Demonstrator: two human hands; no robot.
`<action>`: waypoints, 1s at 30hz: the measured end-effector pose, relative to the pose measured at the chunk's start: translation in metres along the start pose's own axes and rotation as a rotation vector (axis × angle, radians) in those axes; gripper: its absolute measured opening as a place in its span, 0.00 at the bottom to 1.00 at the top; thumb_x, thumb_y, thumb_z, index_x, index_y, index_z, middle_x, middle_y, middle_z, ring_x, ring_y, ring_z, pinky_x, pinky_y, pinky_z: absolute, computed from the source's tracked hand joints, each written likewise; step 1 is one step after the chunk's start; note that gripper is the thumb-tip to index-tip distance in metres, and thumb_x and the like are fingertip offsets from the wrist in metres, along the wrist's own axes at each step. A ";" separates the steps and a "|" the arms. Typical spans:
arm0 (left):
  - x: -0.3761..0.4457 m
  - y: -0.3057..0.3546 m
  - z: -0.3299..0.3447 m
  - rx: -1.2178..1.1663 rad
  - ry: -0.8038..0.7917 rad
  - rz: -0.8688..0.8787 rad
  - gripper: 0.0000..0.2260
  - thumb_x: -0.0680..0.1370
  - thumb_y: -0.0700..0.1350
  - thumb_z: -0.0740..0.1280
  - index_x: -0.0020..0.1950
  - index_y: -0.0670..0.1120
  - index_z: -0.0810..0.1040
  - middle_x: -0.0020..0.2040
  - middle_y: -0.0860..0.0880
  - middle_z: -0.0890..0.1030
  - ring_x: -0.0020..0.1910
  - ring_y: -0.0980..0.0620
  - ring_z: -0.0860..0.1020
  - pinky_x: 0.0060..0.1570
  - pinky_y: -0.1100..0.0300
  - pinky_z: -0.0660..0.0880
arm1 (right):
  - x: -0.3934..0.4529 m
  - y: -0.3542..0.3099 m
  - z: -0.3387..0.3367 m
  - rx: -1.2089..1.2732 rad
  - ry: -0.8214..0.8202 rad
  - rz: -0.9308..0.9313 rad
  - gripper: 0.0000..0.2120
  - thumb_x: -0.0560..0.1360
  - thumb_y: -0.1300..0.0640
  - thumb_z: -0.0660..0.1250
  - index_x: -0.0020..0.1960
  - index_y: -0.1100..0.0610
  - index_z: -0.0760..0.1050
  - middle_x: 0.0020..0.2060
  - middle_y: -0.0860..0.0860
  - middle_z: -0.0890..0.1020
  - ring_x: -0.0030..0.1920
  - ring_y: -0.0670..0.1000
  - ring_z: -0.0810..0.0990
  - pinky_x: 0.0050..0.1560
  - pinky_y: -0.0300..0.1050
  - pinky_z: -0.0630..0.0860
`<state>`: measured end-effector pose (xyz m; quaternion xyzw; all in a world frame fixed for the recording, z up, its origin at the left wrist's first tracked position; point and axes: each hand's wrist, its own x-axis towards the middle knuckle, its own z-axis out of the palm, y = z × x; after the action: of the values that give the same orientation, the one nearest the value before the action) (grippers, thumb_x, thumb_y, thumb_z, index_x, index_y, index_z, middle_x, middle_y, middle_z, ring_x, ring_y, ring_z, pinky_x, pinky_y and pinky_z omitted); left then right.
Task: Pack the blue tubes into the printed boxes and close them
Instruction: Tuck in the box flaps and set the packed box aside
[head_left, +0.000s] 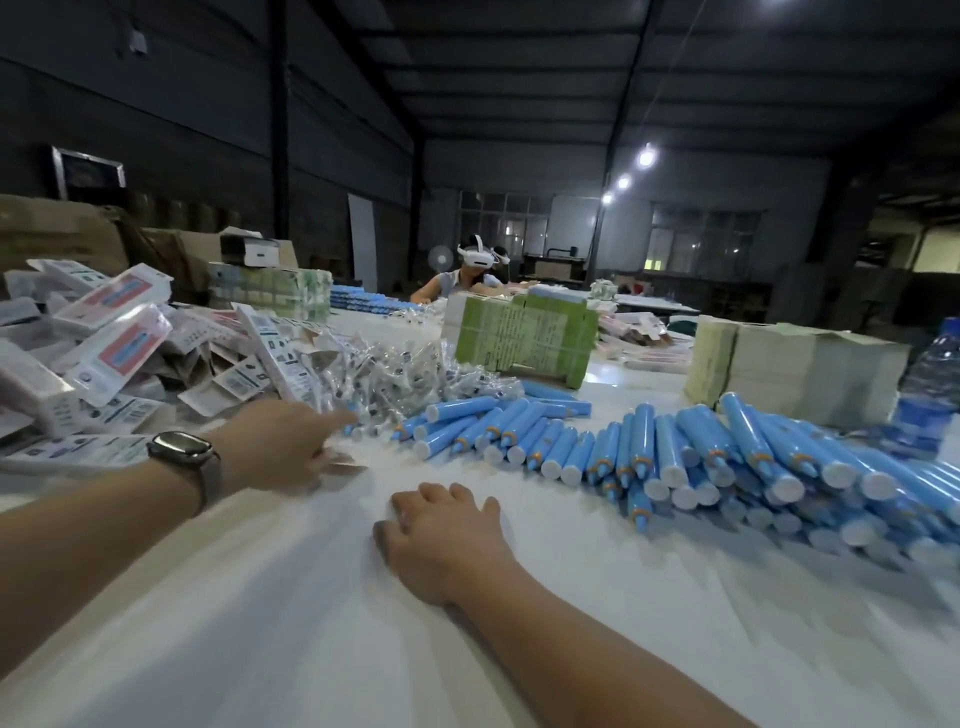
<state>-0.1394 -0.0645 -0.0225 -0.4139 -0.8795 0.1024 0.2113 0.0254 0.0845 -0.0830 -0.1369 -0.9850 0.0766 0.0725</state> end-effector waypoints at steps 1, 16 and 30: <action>-0.008 0.008 -0.003 -0.029 0.086 0.039 0.21 0.81 0.56 0.59 0.75 0.60 0.64 0.41 0.54 0.77 0.43 0.50 0.80 0.36 0.58 0.71 | 0.000 0.000 0.000 0.000 0.011 0.003 0.25 0.79 0.39 0.48 0.70 0.48 0.68 0.68 0.52 0.70 0.70 0.59 0.63 0.68 0.67 0.55; -0.024 0.113 -0.046 -1.205 0.756 -0.111 0.19 0.76 0.60 0.68 0.62 0.52 0.70 0.55 0.55 0.77 0.48 0.58 0.79 0.41 0.58 0.78 | -0.013 -0.004 -0.009 0.063 0.084 -0.009 0.23 0.78 0.41 0.53 0.67 0.52 0.69 0.65 0.54 0.73 0.68 0.60 0.67 0.67 0.64 0.59; -0.024 0.102 -0.003 -1.342 0.711 -0.396 0.26 0.70 0.52 0.79 0.56 0.58 0.64 0.51 0.60 0.79 0.47 0.54 0.80 0.43 0.67 0.76 | -0.006 0.002 -0.009 0.136 0.087 0.035 0.28 0.77 0.46 0.58 0.76 0.47 0.60 0.73 0.51 0.66 0.72 0.57 0.62 0.70 0.56 0.60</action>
<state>-0.0544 -0.0181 -0.0626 -0.2964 -0.6905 -0.6291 0.1990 0.0331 0.0854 -0.0757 -0.1521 -0.9708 0.1387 0.1232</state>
